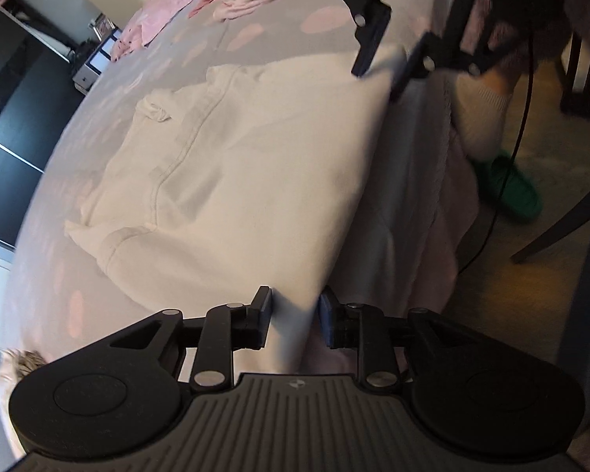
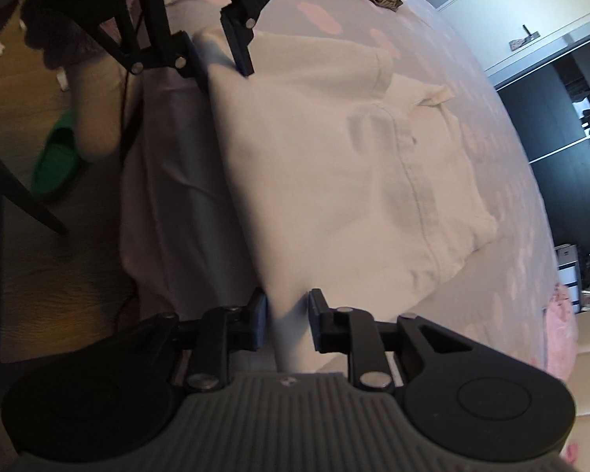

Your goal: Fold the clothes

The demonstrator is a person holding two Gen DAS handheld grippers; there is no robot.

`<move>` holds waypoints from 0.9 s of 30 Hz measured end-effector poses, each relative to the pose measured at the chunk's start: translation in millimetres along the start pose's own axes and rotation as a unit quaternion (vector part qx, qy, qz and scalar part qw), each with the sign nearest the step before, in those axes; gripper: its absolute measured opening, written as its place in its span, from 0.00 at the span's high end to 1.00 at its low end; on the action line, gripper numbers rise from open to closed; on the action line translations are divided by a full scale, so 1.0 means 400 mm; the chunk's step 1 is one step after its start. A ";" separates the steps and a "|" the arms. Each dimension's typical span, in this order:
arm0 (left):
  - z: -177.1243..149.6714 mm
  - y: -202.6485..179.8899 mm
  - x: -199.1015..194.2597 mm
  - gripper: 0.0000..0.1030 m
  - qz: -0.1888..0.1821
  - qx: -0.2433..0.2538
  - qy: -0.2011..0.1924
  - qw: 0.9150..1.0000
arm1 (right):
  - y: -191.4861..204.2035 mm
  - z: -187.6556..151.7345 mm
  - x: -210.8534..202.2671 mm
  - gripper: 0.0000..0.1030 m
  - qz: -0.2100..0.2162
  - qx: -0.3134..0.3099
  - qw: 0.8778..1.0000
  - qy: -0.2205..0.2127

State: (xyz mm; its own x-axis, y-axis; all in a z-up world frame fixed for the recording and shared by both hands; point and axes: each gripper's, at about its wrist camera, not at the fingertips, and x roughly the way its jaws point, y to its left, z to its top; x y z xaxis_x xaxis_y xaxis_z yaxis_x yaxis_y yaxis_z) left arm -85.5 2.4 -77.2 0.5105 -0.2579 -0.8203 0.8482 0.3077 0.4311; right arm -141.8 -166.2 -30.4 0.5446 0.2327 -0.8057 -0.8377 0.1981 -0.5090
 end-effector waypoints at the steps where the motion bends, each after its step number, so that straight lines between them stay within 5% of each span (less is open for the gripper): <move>1: 0.002 0.005 -0.011 0.76 -0.010 -0.012 -0.007 1.000 | -0.001 0.002 -0.011 0.72 0.007 0.006 1.000 -0.009; 6: 0.017 0.022 -0.058 0.71 -0.049 -0.054 -0.039 0.997 | -0.023 0.017 -0.059 0.67 0.045 0.052 0.996 -0.057; 11: 0.029 0.066 -0.052 0.71 -0.047 -0.098 -0.058 0.992 | -0.063 0.027 -0.056 0.70 0.033 0.094 0.992 -0.072; 14: 0.032 0.107 -0.026 0.71 -0.027 -0.131 -0.061 0.989 | -0.100 0.029 -0.030 0.81 0.021 0.129 0.989 -0.072; 27: 0.040 0.223 0.098 0.71 -0.029 -0.278 -0.075 0.957 | -0.217 0.033 0.121 0.82 0.010 0.295 0.952 -0.078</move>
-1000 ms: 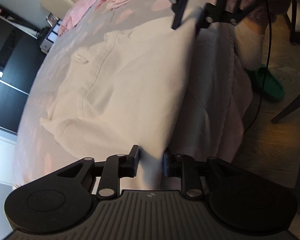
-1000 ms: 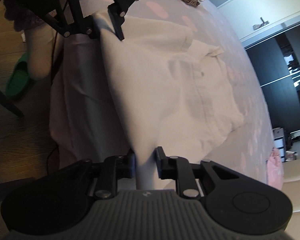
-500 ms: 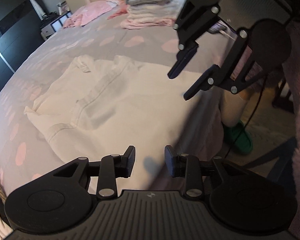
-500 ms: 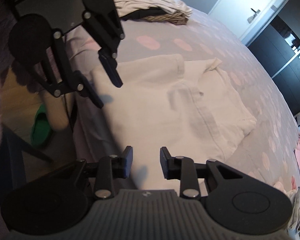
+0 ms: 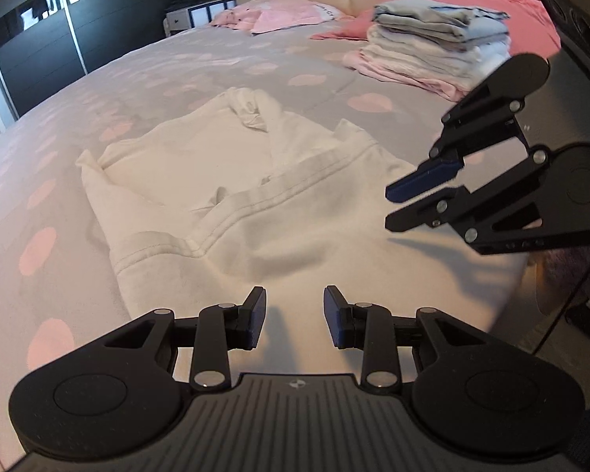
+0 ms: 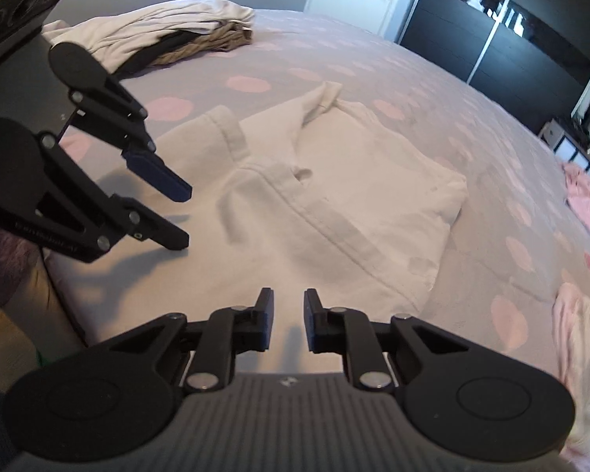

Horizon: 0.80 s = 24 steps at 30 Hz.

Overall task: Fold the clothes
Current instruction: 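Open both tools, release the shirt and pull back above it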

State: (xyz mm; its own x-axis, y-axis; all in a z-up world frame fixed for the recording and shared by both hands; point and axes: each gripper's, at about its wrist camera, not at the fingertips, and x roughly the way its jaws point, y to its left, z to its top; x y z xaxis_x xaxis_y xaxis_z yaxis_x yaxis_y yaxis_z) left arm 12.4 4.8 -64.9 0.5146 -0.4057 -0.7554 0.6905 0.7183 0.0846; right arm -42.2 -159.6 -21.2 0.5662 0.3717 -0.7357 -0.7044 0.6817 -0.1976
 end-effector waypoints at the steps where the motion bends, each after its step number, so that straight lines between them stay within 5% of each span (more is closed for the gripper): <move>1: 0.001 0.005 0.007 0.70 0.003 -0.009 -0.001 1.000 | -0.011 0.002 0.014 0.82 0.003 0.016 1.000 0.002; 8: 0.009 0.098 0.026 0.62 0.051 -0.080 -0.027 0.995 | -0.115 0.006 0.081 0.82 -0.024 0.132 0.991 0.009; 19: -0.015 0.251 0.058 0.63 0.038 -0.208 -0.054 0.976 | -0.246 -0.006 0.141 0.82 -0.039 0.254 0.966 -0.002; 24: -0.027 0.291 0.085 0.63 0.038 -0.246 -0.048 0.967 | -0.299 -0.029 0.171 0.83 -0.014 0.316 0.949 -0.002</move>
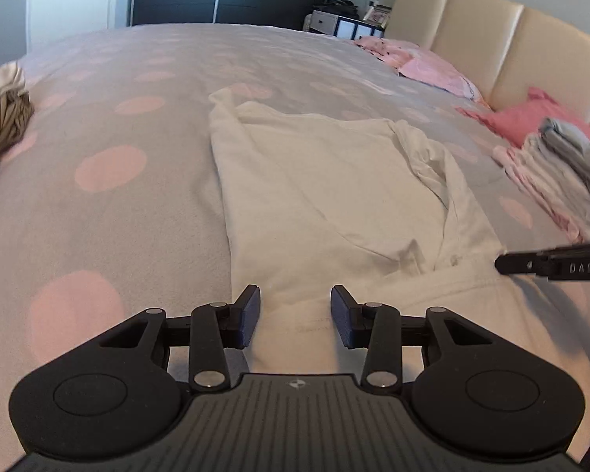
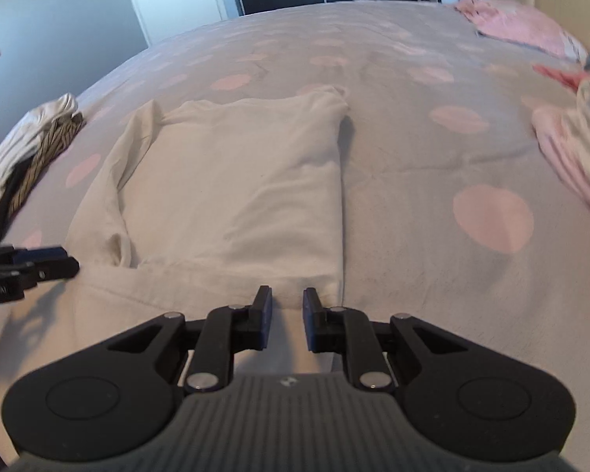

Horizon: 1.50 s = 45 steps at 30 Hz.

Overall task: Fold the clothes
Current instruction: 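Open both tools, release the shirt and pull back above it, then grasp the folded white shirt end with both tools side by side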

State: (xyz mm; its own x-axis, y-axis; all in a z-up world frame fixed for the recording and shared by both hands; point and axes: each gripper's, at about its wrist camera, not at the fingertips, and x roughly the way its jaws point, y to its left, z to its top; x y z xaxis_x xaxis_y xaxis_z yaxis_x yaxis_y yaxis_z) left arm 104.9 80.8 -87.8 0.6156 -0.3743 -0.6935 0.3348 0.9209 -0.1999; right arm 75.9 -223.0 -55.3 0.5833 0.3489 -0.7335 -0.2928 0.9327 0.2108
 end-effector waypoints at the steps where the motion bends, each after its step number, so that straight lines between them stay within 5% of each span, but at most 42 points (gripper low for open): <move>1: 0.001 -0.002 0.001 0.63 0.002 0.001 0.001 1.000 | -0.006 0.002 0.005 0.83 0.003 0.008 1.000 0.002; 5: 0.013 -0.019 -0.002 0.63 0.017 0.006 0.004 1.000 | -0.007 0.013 0.002 0.83 0.001 0.019 1.000 -0.004; 7: 0.024 -0.019 -0.010 0.62 0.019 -0.002 0.001 1.000 | -0.005 0.021 -0.008 0.77 -0.003 0.023 1.000 -0.014; 9: 0.037 -0.010 -0.018 0.56 0.019 -0.014 -0.008 1.000 | -0.003 0.028 -0.019 0.62 -0.007 0.026 0.999 -0.025; 17: 0.078 0.095 0.056 0.47 -0.040 -0.137 0.042 0.989 | -0.062 0.062 0.024 0.42 -0.011 0.084 0.996 0.002; 21: 0.097 0.108 0.086 0.44 -0.054 -0.144 0.040 0.987 | -0.073 0.080 0.053 0.34 0.003 0.105 0.994 0.005; 45: 0.280 0.191 0.268 0.44 -0.091 -0.118 0.025 0.989 | -0.136 0.283 0.233 0.37 0.074 0.102 0.992 -0.004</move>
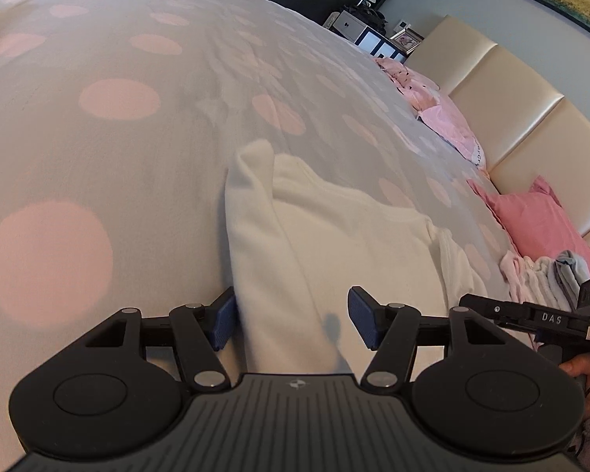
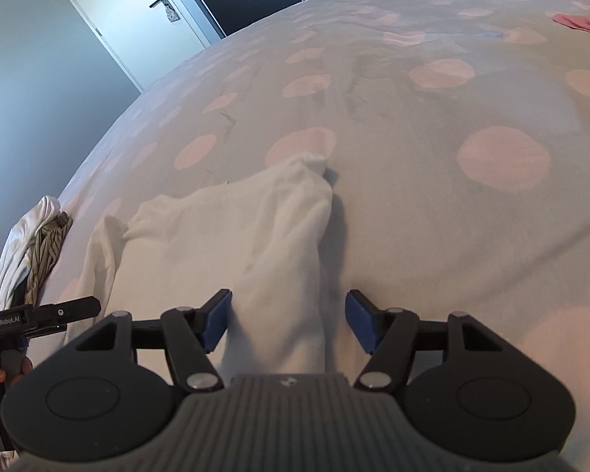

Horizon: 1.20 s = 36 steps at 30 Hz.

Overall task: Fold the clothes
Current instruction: 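Grasp the folded white shirt end with both tools side by side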

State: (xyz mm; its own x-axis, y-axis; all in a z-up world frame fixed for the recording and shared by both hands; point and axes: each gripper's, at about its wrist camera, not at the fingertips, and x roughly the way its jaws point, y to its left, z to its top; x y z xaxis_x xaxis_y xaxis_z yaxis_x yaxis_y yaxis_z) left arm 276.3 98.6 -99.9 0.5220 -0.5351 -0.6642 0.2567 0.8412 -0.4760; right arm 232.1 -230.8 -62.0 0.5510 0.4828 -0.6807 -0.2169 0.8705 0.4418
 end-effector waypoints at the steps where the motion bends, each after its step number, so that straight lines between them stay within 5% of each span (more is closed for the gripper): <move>1: 0.014 0.003 0.009 0.45 0.003 0.005 -0.002 1.000 | -0.002 0.016 0.011 0.39 0.000 -0.001 1.000 0.003; 8: 0.100 0.029 0.080 0.76 0.039 0.018 -0.005 0.999 | -0.019 0.113 0.087 0.65 -0.011 -0.024 0.999 0.025; 14: 0.139 0.045 0.120 0.81 0.036 0.031 -0.007 0.999 | -0.029 0.167 0.140 0.67 -0.012 -0.032 0.999 0.031; 21: 0.142 0.023 0.091 0.95 0.036 0.058 -0.027 0.997 | -0.042 0.200 0.151 0.88 -0.006 -0.031 0.999 0.027; 27: 0.163 -0.018 -0.028 0.96 0.011 0.067 -0.059 0.996 | -0.011 0.225 0.045 0.89 0.028 -0.044 0.999 -0.009; 36: 0.101 -0.154 -0.345 0.96 -0.048 0.158 -0.101 0.981 | 0.107 0.193 -0.303 0.89 0.101 -0.132 0.983 -0.076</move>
State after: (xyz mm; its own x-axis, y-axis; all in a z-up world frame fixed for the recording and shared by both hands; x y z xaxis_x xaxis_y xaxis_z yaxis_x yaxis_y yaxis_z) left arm 221.6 123.7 44.3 0.6250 -0.6142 -0.4819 0.5359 0.7864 -0.3072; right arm 218.1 -259.3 84.6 0.5846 0.6464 -0.4903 -0.5258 0.7621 0.3778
